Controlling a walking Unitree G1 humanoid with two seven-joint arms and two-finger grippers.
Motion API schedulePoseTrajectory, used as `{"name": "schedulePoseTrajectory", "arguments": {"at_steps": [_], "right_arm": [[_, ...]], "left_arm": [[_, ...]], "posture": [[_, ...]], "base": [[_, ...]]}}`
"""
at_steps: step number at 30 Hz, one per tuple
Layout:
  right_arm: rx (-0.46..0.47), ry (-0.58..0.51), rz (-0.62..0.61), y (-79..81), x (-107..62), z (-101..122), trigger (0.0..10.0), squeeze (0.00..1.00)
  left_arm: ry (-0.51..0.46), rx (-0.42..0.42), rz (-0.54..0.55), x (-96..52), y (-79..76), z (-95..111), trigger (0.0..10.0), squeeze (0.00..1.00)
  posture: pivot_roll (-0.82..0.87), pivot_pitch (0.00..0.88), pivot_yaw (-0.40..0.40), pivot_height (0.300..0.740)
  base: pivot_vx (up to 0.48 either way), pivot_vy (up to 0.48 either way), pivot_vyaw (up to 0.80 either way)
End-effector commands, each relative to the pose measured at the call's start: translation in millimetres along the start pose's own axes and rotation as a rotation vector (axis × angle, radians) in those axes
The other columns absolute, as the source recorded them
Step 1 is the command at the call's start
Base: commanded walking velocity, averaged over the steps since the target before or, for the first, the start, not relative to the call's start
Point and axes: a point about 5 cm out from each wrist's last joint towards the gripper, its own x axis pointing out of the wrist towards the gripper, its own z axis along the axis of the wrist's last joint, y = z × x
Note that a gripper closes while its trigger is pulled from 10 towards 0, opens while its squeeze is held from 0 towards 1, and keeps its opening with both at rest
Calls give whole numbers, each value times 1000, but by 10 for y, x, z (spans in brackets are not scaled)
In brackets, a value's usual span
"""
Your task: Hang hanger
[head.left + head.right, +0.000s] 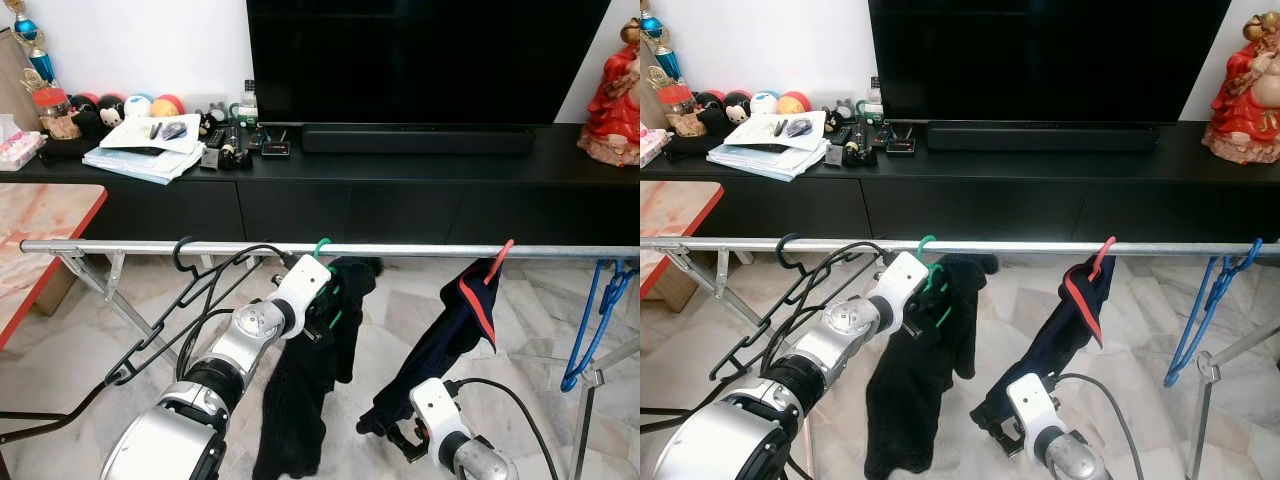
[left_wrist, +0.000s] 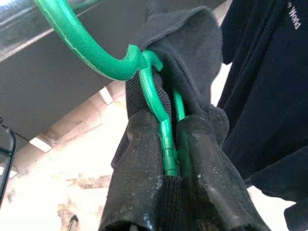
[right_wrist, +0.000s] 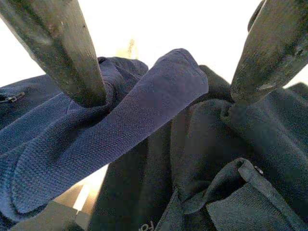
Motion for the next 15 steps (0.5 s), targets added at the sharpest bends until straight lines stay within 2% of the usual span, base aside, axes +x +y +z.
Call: {"name": "schedulePoseTrajectory", "arguments": {"at_steps": [1, 6, 15], "right_arm": [[-2, 16, 7, 12, 2, -19, 10000, 0], [0, 16, 7, 21, 12, -12, 10000, 0], [2, 19, 0, 17, 10, -19, 10000, 0]], "left_arm": [[80, 4, -29, -15, -70, -162, 0, 0], [70, 14, -28, -8, -75, -141, 0, 0], [-35, -96, 82, -32, 73, -26, 0, 0]], "posture": [[61, 59, -6, 740], [64, 55, -6, 740], [66, 56, -6, 740]], "base": [[0, 0, 0], [0, 0, 0], [0, 0, 0]]}}
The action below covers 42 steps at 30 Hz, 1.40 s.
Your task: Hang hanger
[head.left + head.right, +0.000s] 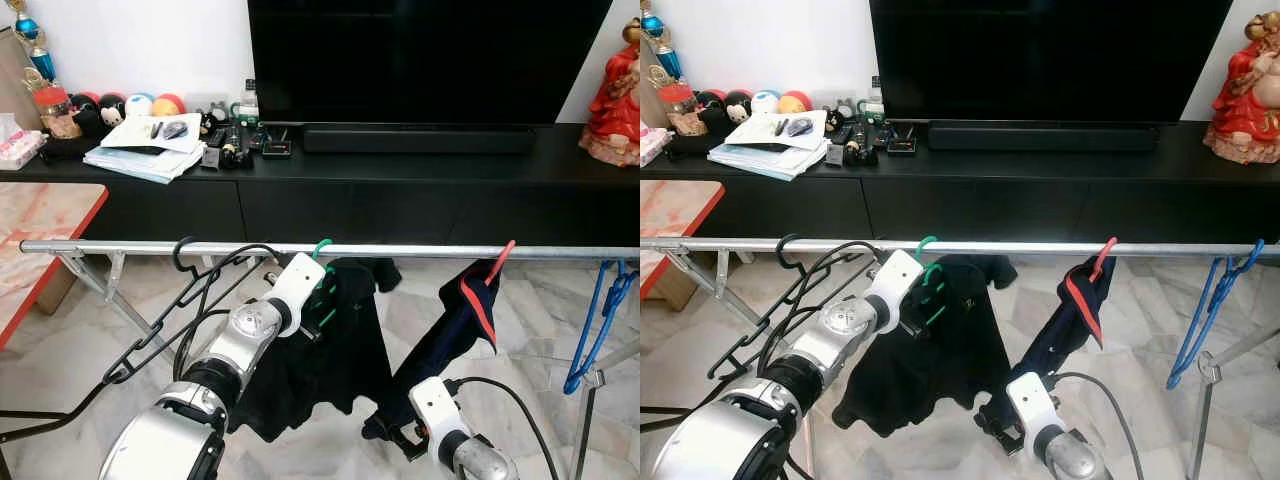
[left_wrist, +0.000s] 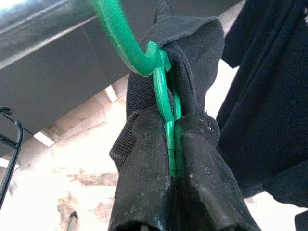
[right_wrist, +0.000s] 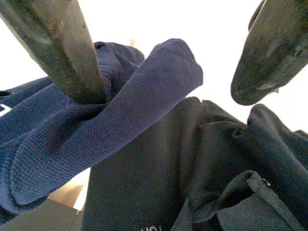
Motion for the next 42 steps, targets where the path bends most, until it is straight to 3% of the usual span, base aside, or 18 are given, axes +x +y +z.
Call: {"name": "schedulePoseTrajectory", "arguments": {"at_steps": [1, 9, 14, 35, 42], "right_arm": [[5, 20, 4, 23, 3, -31, 10000, 0], [9, 24, -15, 20, 3, -41, 10000, 0], [15, 16, -44, -10, 1, -28, 10000, 0], [28, 1, -111, -51, 16, 13, 10000, 0], [38, 3, -127, -68, 3, -7, 10000, 0]], "left_arm": [[-29, -55, 37, -19, 32, -10, 0, 0], [-145, -171, 136, -82, 171, 66, 0, 0], [-183, -190, 162, -106, 205, 99, 0, 0], [-273, -121, 173, -428, 185, 15, 0, 0], [-222, -37, 146, -559, 104, -121, 0, 0]], "posture": [[66, 56, -6, 740], [73, 62, -10, 740], [73, 62, -10, 740], [90, 61, -2, 740], [91, 64, 5, 740]], "base": [[0, 0, 0], [0, 0, 0], [0, 0, 0], [0, 0, 0], [0, 0, 0]]}}
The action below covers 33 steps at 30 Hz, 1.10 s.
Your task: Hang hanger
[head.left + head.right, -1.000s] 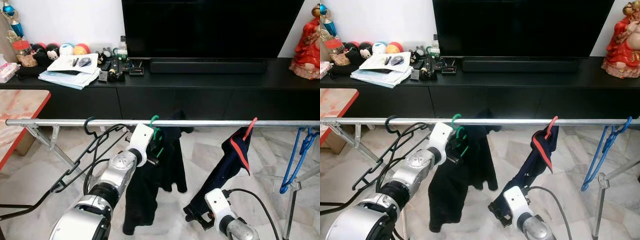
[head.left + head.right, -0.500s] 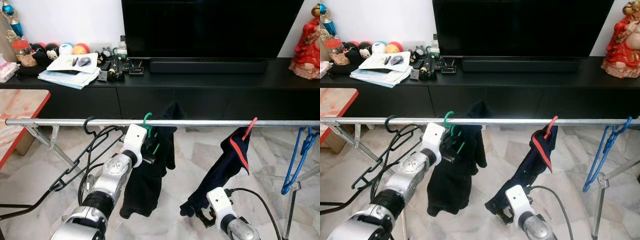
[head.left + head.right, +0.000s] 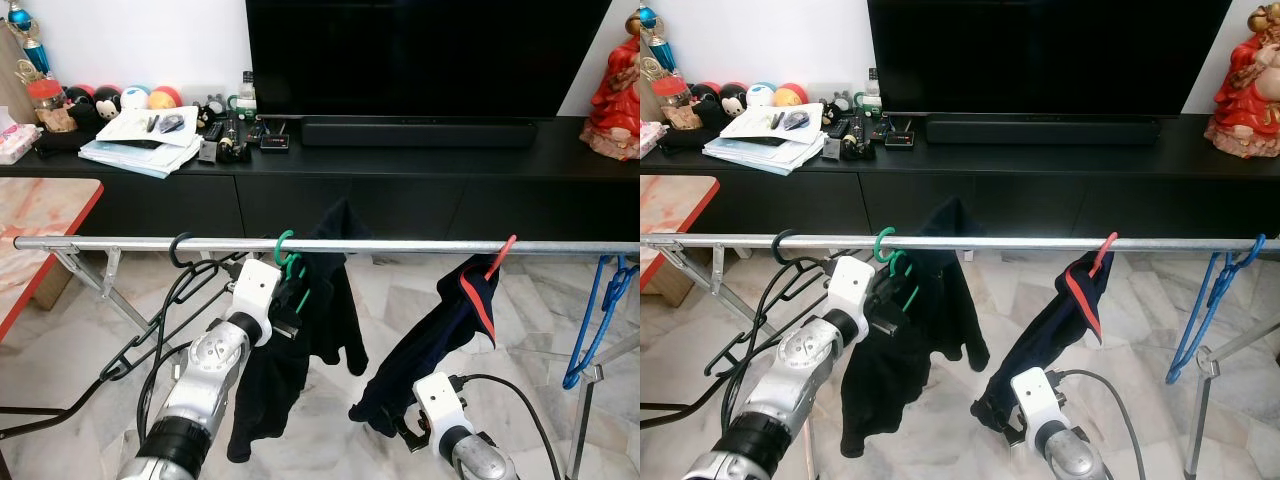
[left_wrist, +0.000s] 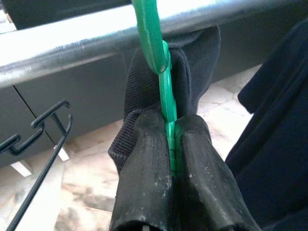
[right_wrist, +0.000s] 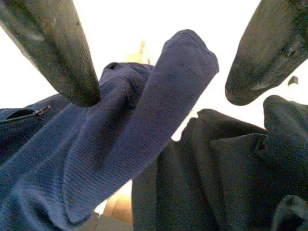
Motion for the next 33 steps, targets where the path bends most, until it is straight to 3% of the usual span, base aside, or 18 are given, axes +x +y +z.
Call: {"name": "schedulePoseTrajectory", "arguments": {"at_steps": [1, 4, 11, 12, 17, 20, 25, 31, 33], "right_arm": [[23, 11, -16, -17, -14, -37, 10000, 0], [30, 14, -28, -18, -27, -62, 10000, 0], [30, 14, -28, -18, -27, -62, 10000, 0], [36, 11, -32, -5, -21, -57, 10000, 0], [43, 2, -43, 7, -7, -34, 10000, 0], [49, 1, -55, 1, -10, -39, 10000, 0], [73, -6, -97, -5, -20, -53, 10000, 0], [151, -18, -154, -17, -23, -59, 10000, 0], [223, -22, -201, -37, -30, -73, 10000, 0]], "left_arm": [[-5, 60, -22, -40, 2, 28, 0, 0], [43, 67, -16, -214, 11, -112, 0, 0], [43, 67, -16, -214, 11, -112, 0, 0], [50, 59, 2, -252, 12, -135, 9725, 0], [74, 73, 10, -313, -4, -186, 10000, 0], [106, 98, -9, -395, -35, -299, 10000, 0], [152, 69, 35, -571, -45, -470, 10000, 0], [167, 122, 112, -716, 66, -506, 10000, 0], [155, 106, 147, -767, 103, -477, 10000, 0]], "posture": [[91, 64, 5, 740], [90, 69, 10, 740], [90, 69, 10, 740], [94, 71, 13, 740], [87, 67, 25, 740], [85, 65, 30, 740], [76, 50, 37, 740], [80, 32, 39, 740], [82, 21, 42, 740]], "base": [[0, 0, 0], [0, 0, 0], [0, 0, 0], [0, 0, 0], [0, 0, 0], [0, 0, 0], [0, 0, 0], [0, 0, 0], [0, 0, 0]]}}
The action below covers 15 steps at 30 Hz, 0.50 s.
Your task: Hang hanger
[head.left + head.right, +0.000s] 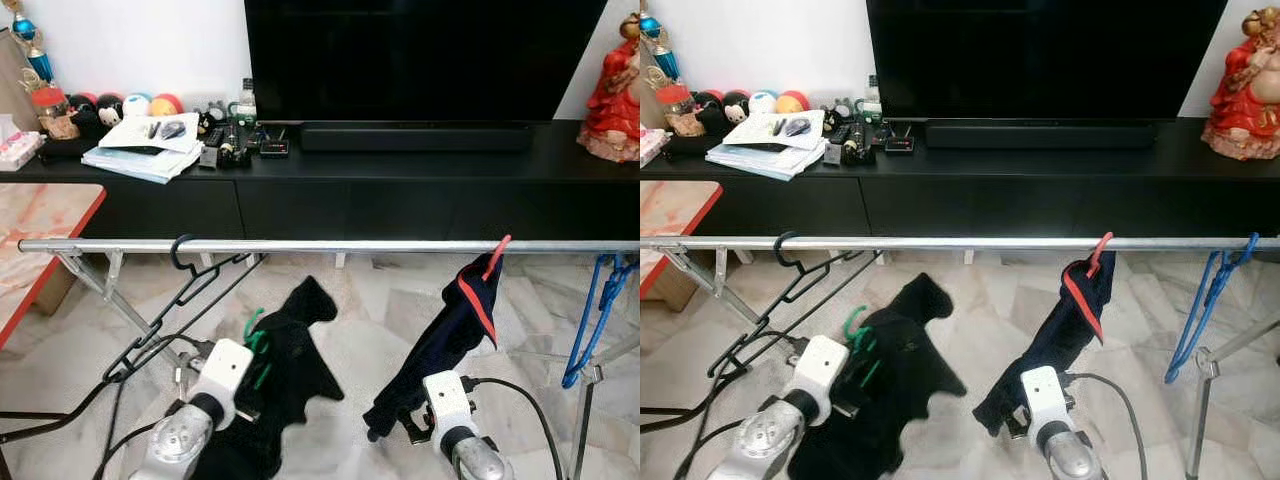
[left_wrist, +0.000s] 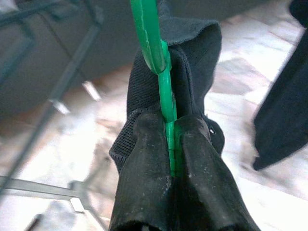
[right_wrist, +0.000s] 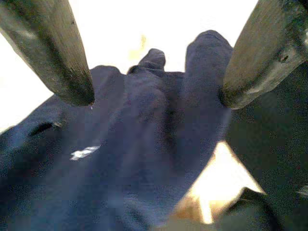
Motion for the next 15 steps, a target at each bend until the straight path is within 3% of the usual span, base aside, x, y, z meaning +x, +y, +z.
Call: {"name": "schedulePoseTrajectory", "arguments": {"at_steps": [1, 6, 15], "right_arm": [[63, 5, -38, -8, -18, -44, 10000, 0], [248, 0, -128, -28, -42, -96, 10000, 0], [279, 15, -163, 20, -85, -189, 10000, 0]], "left_arm": [[-73, 16, 37, -20, 61, 139, 10000, 0], [-73, -78, 70, -101, 18, 123, 10000, 0], [-69, -91, 54, -101, -22, 134, 10000, 0]], "posture": [[82, 21, 42, 740], [74, 2, 49, 740], [69, 0, 55, 740]], "base": [[0, 0, 0], [0, 0, 0], [0, 0, 0]]}}
